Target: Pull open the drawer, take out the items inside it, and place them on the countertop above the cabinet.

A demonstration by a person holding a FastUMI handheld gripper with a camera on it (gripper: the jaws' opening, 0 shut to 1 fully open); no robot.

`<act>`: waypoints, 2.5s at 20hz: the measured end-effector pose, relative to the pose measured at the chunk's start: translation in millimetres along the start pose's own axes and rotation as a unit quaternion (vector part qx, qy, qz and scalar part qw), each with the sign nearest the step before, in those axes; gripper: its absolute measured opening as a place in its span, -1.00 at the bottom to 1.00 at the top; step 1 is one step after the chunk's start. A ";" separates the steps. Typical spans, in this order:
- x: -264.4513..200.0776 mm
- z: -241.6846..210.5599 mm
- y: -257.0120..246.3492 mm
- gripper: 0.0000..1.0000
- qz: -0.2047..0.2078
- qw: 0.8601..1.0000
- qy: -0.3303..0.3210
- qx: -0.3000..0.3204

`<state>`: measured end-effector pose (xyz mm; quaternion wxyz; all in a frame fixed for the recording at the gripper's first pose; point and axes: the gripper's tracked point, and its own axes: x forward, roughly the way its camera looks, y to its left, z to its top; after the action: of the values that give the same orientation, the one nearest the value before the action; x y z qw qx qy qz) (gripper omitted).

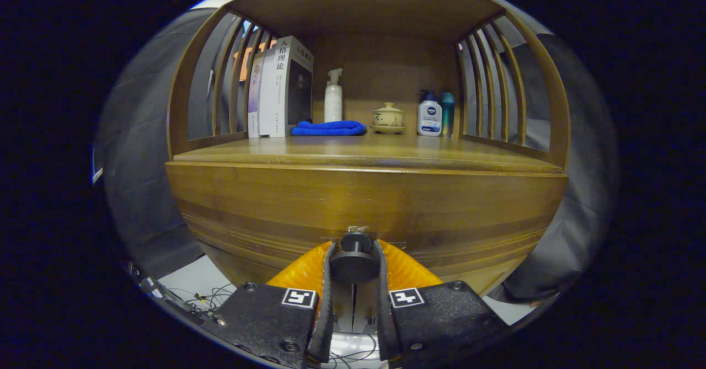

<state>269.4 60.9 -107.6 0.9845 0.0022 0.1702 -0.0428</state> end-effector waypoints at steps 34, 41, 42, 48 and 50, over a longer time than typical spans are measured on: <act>-146.8 -52.9 4.9 -0.34 0.042 0.999 0.004 -0.007; -149.4 -63.3 4.1 -0.33 0.039 0.999 0.007 -0.017; -148.6 -65.3 4.1 -0.24 0.042 0.999 0.005 -0.020; -199.8 38.1 0.8 0.99 0.034 0.988 -0.134 -0.074; -196.0 79.3 2.5 0.97 0.043 0.988 -0.133 -0.069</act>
<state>112.2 78.3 32.8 0.9971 -0.0638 0.0405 0.0112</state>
